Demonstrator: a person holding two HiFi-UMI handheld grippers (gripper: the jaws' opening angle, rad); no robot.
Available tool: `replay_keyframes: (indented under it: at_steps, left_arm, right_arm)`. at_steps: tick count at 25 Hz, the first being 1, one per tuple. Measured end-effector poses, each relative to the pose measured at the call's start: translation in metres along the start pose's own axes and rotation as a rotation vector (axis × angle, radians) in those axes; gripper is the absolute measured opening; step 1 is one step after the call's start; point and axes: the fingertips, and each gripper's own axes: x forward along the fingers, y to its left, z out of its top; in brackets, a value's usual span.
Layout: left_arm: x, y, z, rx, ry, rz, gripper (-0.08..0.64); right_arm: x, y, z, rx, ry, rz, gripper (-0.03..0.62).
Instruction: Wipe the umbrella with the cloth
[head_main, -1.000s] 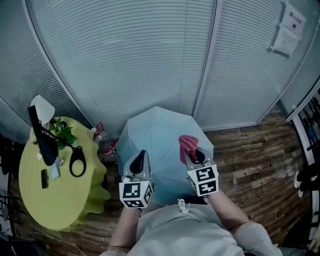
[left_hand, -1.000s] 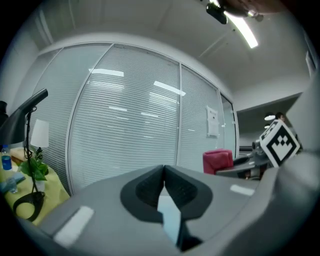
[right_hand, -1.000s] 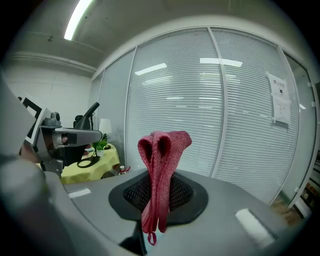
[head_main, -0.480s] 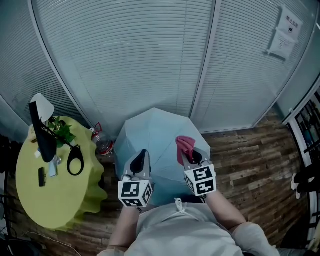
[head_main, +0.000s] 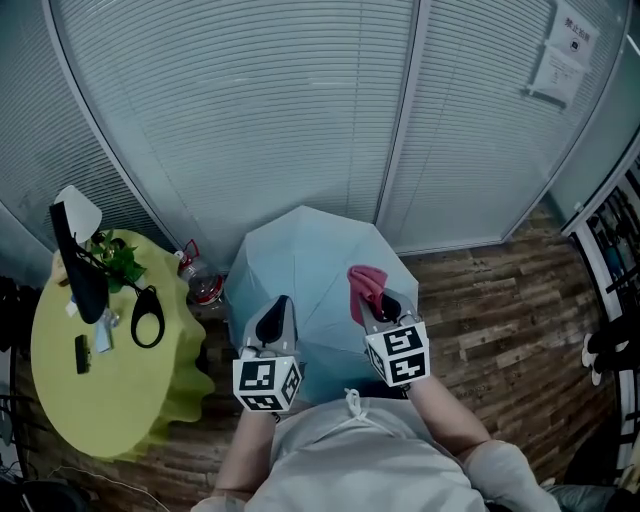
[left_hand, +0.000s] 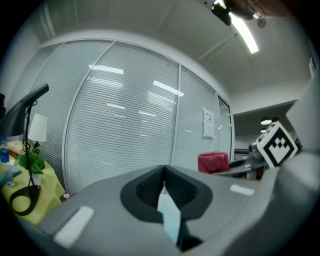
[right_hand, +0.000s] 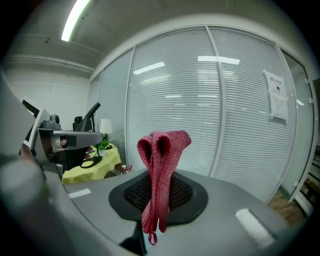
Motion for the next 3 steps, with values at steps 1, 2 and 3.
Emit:
replay_keyframes:
  at_steps: [1, 2, 3]
  left_arm:
    - [-0.0003, -0.0039, 0.0015, 0.009, 0.001, -0.001, 0.008]
    - [-0.0007, -0.0076, 0.003, 0.018, 0.002, -0.003, 0.008]
    - [-0.0011, -0.0114, 0.0046, 0.025, 0.002, -0.004, 0.008]
  right_arm:
    - [-0.0022, -0.002, 0.0, 0.0, 0.001, -0.001, 0.054]
    - [-0.0042, -0.004, -0.0002, 0.001, 0.003, -0.001, 0.054]
    - [-0.0062, -0.006, -0.0004, 0.002, 0.004, -0.002, 0.054]
